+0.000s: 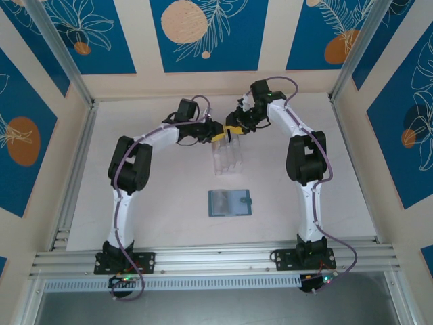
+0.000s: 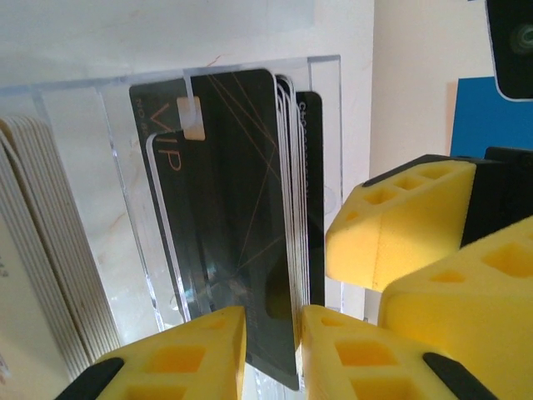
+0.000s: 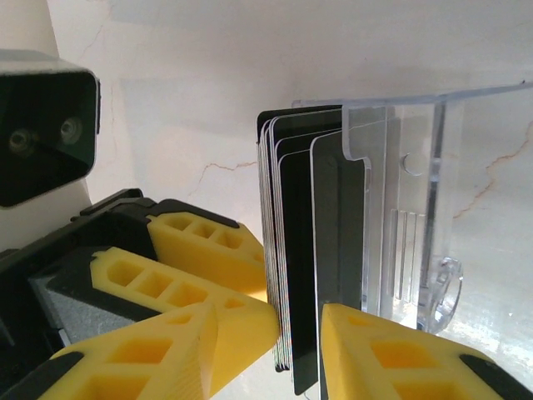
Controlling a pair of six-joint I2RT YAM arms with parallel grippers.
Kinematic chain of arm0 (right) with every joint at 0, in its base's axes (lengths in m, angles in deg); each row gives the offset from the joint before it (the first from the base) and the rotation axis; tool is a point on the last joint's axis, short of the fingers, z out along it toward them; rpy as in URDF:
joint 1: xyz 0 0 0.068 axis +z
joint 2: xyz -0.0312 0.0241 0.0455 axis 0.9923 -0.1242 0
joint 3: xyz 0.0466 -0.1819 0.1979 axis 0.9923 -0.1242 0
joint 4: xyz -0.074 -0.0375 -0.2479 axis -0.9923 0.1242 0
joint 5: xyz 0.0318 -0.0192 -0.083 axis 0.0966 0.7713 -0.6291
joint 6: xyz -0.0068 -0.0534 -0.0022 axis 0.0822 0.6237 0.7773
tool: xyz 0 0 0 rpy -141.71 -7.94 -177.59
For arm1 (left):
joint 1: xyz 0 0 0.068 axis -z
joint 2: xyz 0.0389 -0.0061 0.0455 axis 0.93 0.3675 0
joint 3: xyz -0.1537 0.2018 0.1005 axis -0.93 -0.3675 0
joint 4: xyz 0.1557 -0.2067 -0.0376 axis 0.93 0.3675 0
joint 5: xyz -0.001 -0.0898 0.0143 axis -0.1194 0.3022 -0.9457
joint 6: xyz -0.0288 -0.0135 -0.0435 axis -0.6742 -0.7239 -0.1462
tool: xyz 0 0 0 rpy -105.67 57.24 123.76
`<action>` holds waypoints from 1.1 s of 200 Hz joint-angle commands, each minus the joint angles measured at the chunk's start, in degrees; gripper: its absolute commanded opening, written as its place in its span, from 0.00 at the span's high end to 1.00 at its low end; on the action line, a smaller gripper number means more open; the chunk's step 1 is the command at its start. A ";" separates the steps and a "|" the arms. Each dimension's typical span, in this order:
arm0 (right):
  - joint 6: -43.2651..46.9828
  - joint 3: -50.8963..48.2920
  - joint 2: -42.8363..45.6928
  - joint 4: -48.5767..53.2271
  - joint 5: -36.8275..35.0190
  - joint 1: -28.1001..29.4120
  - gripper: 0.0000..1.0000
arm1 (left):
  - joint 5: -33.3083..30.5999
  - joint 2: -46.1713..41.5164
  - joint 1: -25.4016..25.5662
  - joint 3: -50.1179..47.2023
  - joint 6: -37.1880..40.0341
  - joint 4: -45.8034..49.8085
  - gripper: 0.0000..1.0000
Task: Put the credit cards into the card holder
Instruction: Pick up the credit card from the storage box.
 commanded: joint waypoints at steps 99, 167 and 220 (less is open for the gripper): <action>-0.43 0.56 -1.45 3.18 0.26 0.77 0.62 | 2.69 -2.89 -3.03 -3.75 -4.94 -7.00 0.91; 0.86 4.49 -3.38 7.17 -5.54 2.55 0.61 | 3.65 3.31 -1.20 2.98 -4.89 -4.10 0.93; 0.86 5.57 -3.66 7.83 -5.35 2.98 0.60 | 4.49 6.47 -0.08 4.22 -7.11 -6.64 0.93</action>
